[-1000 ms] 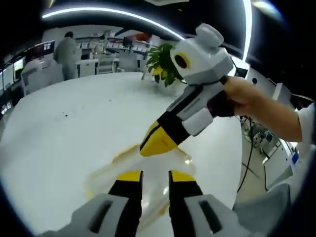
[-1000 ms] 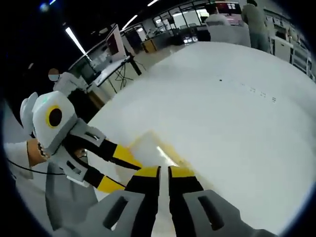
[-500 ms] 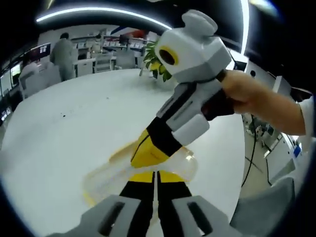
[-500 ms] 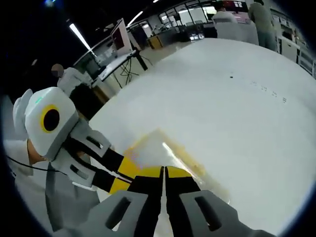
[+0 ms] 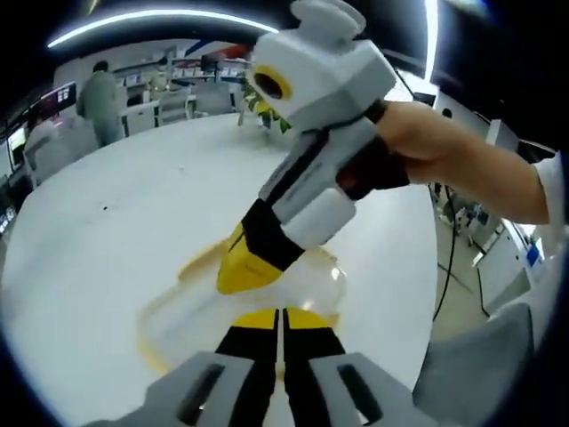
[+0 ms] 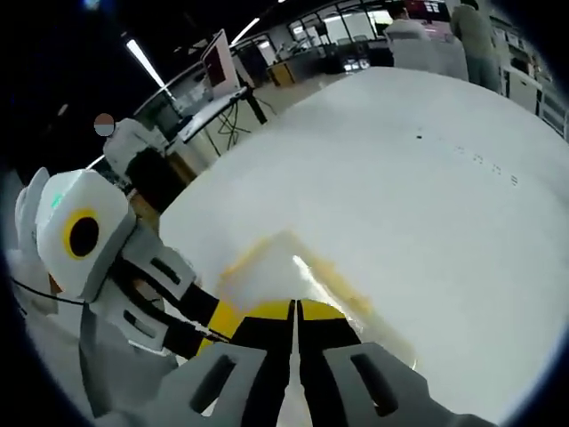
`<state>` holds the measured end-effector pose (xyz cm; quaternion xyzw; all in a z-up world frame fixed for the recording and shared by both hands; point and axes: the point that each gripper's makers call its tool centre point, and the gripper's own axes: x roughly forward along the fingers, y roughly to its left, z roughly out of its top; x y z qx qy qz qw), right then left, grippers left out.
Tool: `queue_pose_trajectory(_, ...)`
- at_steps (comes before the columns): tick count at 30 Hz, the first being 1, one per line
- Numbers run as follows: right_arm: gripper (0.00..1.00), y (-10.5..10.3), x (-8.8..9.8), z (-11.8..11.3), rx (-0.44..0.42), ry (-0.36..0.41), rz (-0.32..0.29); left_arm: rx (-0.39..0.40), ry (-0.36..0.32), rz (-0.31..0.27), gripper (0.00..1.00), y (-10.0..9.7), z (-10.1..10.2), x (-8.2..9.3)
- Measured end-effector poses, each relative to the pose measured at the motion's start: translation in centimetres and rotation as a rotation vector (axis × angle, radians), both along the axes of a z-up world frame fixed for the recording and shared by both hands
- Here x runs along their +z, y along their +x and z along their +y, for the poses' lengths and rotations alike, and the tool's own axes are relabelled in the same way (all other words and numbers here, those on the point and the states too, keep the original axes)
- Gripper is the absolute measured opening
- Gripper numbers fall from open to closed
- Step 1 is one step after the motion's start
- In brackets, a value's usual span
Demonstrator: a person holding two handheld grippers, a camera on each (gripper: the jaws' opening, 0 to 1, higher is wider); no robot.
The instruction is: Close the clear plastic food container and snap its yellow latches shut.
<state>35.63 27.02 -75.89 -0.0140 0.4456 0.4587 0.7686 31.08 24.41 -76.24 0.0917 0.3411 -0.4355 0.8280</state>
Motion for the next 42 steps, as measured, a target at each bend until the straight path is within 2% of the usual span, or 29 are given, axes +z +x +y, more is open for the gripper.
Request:
queue_pose_trajectory(5,0.0,1.0,0.3,-0.1,-0.023,-0.003,-0.024,-0.015,0.009,-0.002,0.0,-0.7,0.2,0.0)
queue_pose_trajectory(8,0.0,1.4,0.4,-0.1,-0.037,0.005,-0.027,-0.004,-0.006,0.024,0.0,-1.0,0.5,0.0)
queue_pose_trajectory(19,0.0,4.0,0.3,-0.4,-0.129,0.013,-0.046,0.01,-0.013,0.015,0.0,-1.2,0.7,0.0)
queue_pose_trajectory(24,0.0,4.8,-0.3,-0.6,-0.146,-0.005,-0.041,0.014,-0.02,0.012,0.0,-1.2,0.8,0.0)
queue_pose_trajectory(31,0.0,4.7,-2.2,-1.3,-0.141,-0.064,-0.015,0.016,-0.023,0.002,0.0,-1.2,0.7,0.0)
queue_pose_trajectory(36,0.0,5.0,-2.1,-1.1,-0.137,-0.061,-0.019,0.015,-0.021,-0.003,0.0,-1.1,0.7,0.0)
queue_pose_trajectory(38,0.0,5.1,-1.3,-0.8,-0.111,-0.048,-0.043,-0.059,0.014,-0.05,0.0,-1.2,0.5,0.0)
queue_pose_trajectory(39,0.0,5.3,-0.8,-0.7,-0.099,-0.037,-0.054,-0.082,0.006,-0.068,0.0,-1.4,0.3,0.3)
queue_pose_trajectory(40,0.0,5.3,-0.1,-0.5,-0.073,-0.028,-0.066,-0.092,-0.035,-0.081,0.03,-1.4,-0.2,0.9)
queue_pose_trajectory(41,0.0,5.2,0.3,-0.4,-0.041,-0.028,-0.075,-0.12,-0.056,-0.116,0.07,-1.4,-0.6,1.6)
queue_pose_trajectory(42,0.02,5.0,0.7,-0.4,0.004,-0.04,-0.088,-0.146,-0.047,-0.145,0.13,-1.4,-0.7,1.9)
